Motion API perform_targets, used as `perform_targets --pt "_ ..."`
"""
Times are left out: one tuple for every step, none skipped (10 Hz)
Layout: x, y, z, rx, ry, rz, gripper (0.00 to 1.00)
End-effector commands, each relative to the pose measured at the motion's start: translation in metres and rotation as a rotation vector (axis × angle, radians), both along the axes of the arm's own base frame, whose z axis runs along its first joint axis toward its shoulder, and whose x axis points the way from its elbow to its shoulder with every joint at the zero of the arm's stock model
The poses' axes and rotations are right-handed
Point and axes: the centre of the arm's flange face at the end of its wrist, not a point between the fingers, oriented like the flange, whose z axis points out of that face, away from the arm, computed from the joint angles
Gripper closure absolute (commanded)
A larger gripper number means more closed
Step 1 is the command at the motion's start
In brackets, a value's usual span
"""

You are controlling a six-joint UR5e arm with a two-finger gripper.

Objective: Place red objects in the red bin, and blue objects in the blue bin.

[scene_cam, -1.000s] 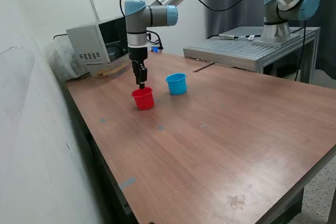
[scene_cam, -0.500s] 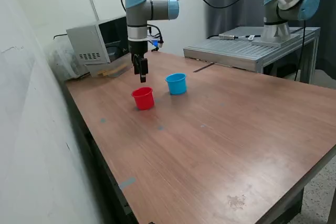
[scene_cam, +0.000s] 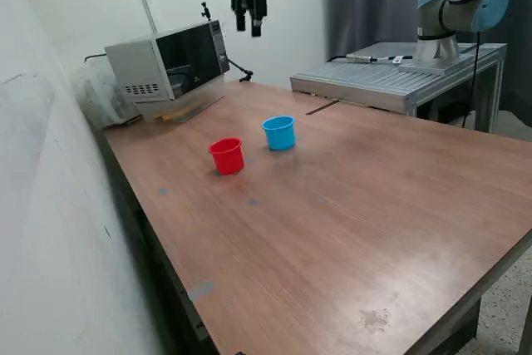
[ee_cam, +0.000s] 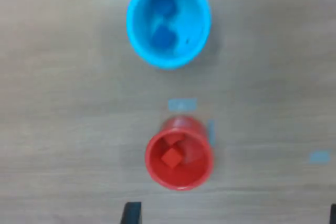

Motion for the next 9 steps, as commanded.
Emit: perform_targets --pt "0.085 -0.055 0.084 -0.004 -0.019 0.059 0.00" --pt "0.117 -0.083 0.104 -0.006 -0.040 0.101 0.00" --pt "0.145 -0.105 0.119 -0.007 -0.054 0.137 0.00" --pt "0.165 -0.114 0.126 -0.009 -0.072 0.152 0.00" --pt "0.181 -0.115 0.130 -0.011 -0.084 0.154 0.00" --pt "0.198 -0.125 0.129 -0.012 -0.091 0.176 0.00" --pt "0.206 -0.132 0.123 -0.012 -0.103 0.191 0.00" --pt "0.216 -0.134 0.121 -0.012 -0.106 0.196 0.00" --pt "0.225 -0.134 0.116 -0.014 -0.114 0.196 0.00"
